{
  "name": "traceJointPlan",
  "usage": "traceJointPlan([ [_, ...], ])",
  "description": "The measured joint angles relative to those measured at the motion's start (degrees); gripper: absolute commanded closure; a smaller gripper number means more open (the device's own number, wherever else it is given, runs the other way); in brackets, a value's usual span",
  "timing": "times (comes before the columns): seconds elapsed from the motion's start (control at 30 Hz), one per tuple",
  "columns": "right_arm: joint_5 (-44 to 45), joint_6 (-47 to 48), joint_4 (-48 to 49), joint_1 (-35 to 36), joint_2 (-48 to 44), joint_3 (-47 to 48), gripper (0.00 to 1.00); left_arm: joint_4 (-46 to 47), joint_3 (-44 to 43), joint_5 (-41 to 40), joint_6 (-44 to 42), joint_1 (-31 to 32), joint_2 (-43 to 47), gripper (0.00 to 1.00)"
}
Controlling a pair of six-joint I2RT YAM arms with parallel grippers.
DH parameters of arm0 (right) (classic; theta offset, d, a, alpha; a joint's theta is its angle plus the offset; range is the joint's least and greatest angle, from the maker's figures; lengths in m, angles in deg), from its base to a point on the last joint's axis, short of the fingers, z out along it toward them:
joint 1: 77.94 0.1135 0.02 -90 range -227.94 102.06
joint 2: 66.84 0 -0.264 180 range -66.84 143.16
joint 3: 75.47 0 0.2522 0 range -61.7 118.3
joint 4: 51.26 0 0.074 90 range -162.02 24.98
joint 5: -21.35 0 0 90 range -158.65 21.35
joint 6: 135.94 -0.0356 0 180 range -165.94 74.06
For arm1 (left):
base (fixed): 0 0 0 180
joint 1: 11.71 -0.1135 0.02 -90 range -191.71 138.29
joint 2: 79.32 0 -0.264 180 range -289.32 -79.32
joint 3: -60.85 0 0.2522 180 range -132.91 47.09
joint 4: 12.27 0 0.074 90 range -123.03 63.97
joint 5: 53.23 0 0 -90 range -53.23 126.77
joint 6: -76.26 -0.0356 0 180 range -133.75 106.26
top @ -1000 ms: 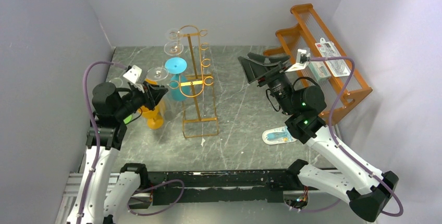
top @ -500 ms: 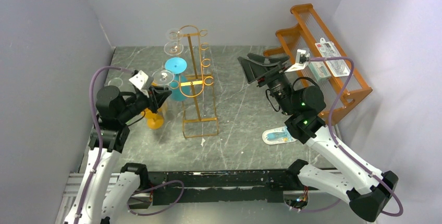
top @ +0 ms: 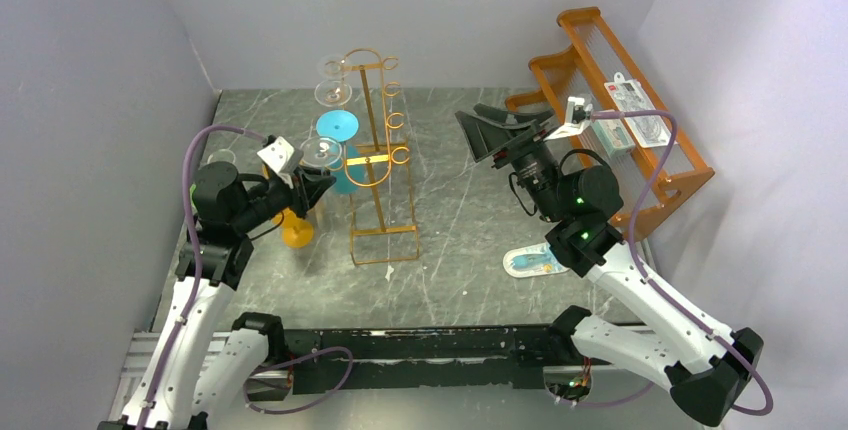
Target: Place the wine glass upside down on the wine glass rack
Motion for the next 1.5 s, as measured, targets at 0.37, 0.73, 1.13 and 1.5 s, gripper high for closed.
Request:
traceJointPlan([
  [0.37,0.2,0.0,0.0,0.0,-0.6,0.0,0.32,0.0,0.1,0.3,-1.7,1.1,-0.6,0.95],
  [0.73,0.5,0.0,0.0,0.0,-0.7,0.0,0.32,-0.1,1.3,1.8,-2.2,1.5,-0.9,0.83],
  [1.13,0.6,0.2,0.0,0.0,-1.0,-0.1,0.32,-0.2,1.6,3.6,-2.2,1.8,-0.8,0.66],
  [1.5,0.6,0.1,0.0,0.0,-1.2,-0.8,0.32,-6.1,0.8,0.3,-0.3,1.8,1.2,0.43],
])
